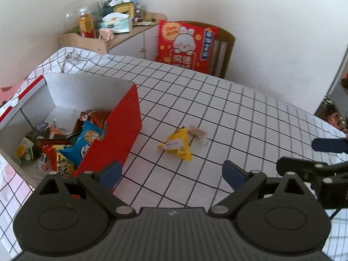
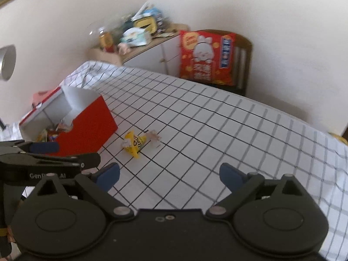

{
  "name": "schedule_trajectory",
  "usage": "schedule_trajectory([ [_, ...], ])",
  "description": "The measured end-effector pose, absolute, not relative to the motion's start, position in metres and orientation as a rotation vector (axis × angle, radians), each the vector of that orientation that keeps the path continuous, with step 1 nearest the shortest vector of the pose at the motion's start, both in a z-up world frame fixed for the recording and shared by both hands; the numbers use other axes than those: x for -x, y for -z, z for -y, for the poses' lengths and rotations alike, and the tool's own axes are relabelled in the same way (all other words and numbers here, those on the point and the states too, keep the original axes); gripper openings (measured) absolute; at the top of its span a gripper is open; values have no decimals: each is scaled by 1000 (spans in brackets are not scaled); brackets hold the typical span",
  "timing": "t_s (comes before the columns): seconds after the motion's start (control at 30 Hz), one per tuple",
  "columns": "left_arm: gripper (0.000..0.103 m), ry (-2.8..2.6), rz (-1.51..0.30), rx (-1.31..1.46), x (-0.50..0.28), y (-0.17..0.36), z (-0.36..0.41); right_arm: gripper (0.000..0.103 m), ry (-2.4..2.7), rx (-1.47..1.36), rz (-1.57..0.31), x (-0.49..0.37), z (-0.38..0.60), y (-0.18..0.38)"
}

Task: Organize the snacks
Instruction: 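Move both tools back toward the yellow packet and clear snack on the table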

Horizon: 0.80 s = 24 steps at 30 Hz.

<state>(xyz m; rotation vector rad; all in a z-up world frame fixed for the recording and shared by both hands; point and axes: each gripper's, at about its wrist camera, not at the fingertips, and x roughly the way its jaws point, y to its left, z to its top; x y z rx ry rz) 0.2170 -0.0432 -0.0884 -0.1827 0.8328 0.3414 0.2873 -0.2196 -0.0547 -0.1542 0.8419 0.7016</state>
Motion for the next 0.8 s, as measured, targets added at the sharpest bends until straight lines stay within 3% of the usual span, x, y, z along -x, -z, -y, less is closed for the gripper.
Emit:
schedule_trajectory([
  [0.6, 98, -466, -917, 287, -283, 138, 15, 75, -1008, 397, -894, -383, 158, 103],
  [0.8, 94, -459, -939, 275, -293, 152, 14, 67, -1063, 317, -888, -415, 148, 102],
])
